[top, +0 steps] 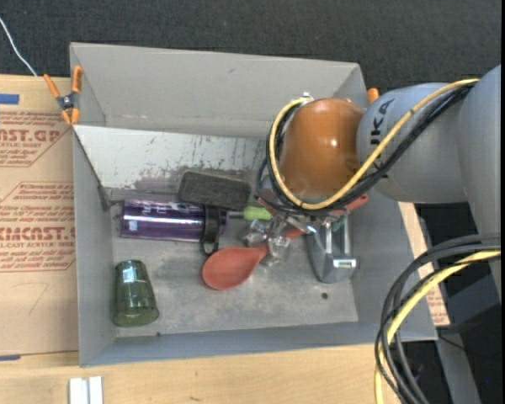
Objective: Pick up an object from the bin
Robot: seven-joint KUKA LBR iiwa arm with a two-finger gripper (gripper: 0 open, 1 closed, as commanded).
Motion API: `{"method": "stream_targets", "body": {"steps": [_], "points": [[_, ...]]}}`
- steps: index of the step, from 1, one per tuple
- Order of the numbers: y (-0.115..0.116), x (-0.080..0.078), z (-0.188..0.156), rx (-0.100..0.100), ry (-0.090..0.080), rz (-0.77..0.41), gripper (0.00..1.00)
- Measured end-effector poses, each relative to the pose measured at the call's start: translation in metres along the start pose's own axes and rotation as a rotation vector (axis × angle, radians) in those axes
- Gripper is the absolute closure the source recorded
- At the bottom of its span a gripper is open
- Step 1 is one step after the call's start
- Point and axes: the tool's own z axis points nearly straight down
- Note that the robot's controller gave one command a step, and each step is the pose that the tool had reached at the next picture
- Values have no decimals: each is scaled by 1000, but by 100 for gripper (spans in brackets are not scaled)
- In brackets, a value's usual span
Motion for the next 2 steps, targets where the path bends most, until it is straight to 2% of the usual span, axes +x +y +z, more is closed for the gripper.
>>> {"method": "stream_targets", "body": {"steps": [1, 2], "points": [[3, -3, -118, -4, 4, -30, 100], [3, -3, -132, -1, 2, -32, 100]]}}
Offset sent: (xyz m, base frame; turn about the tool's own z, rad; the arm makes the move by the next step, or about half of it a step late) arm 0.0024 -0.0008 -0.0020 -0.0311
